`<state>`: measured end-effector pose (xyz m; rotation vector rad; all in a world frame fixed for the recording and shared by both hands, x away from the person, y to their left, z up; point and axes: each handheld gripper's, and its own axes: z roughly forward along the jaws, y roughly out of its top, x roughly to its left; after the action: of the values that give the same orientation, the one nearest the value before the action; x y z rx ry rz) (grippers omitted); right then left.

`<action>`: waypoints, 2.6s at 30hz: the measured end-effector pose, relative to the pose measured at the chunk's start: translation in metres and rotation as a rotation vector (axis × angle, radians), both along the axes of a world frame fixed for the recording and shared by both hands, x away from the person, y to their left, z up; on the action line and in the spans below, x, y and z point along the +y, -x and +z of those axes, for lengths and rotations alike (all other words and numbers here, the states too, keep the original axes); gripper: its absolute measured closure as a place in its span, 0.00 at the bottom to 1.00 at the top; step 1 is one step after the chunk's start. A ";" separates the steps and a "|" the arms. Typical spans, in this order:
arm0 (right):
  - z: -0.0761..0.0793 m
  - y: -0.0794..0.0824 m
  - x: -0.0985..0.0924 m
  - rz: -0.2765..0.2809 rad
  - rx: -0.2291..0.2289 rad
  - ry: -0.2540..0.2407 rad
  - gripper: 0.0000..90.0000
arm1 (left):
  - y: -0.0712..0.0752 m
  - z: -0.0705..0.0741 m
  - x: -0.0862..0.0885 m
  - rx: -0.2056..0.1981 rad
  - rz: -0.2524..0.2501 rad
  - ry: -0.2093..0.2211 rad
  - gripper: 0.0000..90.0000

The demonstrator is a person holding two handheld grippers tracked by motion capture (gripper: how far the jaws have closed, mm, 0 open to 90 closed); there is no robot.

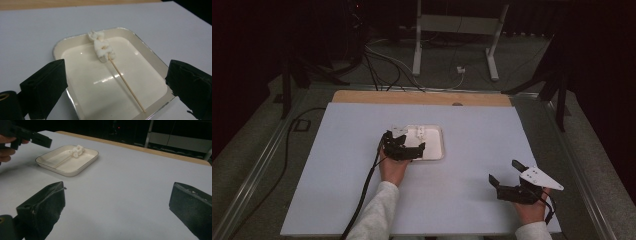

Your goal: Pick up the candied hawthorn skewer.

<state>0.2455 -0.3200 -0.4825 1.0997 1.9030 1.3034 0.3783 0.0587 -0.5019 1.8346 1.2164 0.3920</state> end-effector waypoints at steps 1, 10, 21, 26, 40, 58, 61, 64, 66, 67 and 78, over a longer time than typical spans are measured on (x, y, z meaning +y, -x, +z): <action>0.000 0.000 0.000 0.000 0.000 0.000 0.01 | -0.001 -0.001 -0.001 0.007 -0.001 -0.004 0.06; 0.000 0.000 0.000 -0.002 0.001 0.000 0.01 | -0.007 -0.010 -0.024 0.080 -0.014 -0.091 0.21; 0.000 0.000 -0.001 -0.002 0.002 0.009 0.01 | -0.010 -0.014 -0.034 0.119 0.004 -0.215 0.81; 0.000 0.000 0.000 0.001 0.000 0.012 0.01 | -0.014 -0.014 -0.028 0.147 0.022 -0.184 0.96; -0.001 0.000 0.000 -0.001 0.004 0.017 0.01 | -0.017 -0.009 -0.009 0.204 0.026 -0.036 1.00; -0.002 -0.001 0.001 -0.001 0.012 0.025 0.01 | 0.004 0.000 0.017 0.293 -0.049 -0.106 0.95; -0.002 -0.001 0.001 -0.001 0.012 0.026 0.01 | 0.003 -0.001 0.018 0.301 -0.050 -0.100 1.00; -0.002 -0.001 0.001 -0.002 0.011 0.026 0.01 | 0.003 -0.001 0.017 0.300 -0.050 -0.095 1.00; -0.002 -0.001 0.001 -0.003 0.011 0.026 0.01 | 0.004 0.001 0.019 0.293 -0.051 -0.085 1.00; -0.002 -0.001 0.001 -0.003 0.012 0.025 0.01 | 0.005 0.004 0.021 0.281 -0.052 -0.069 1.00; -0.002 -0.001 0.001 -0.001 0.013 0.024 0.01 | 0.018 0.019 0.029 0.199 -0.074 -0.033 1.00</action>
<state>0.2462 -0.3186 -0.4844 1.0997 1.9222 1.2730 0.3606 0.0877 -0.4824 1.9772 1.2771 0.1923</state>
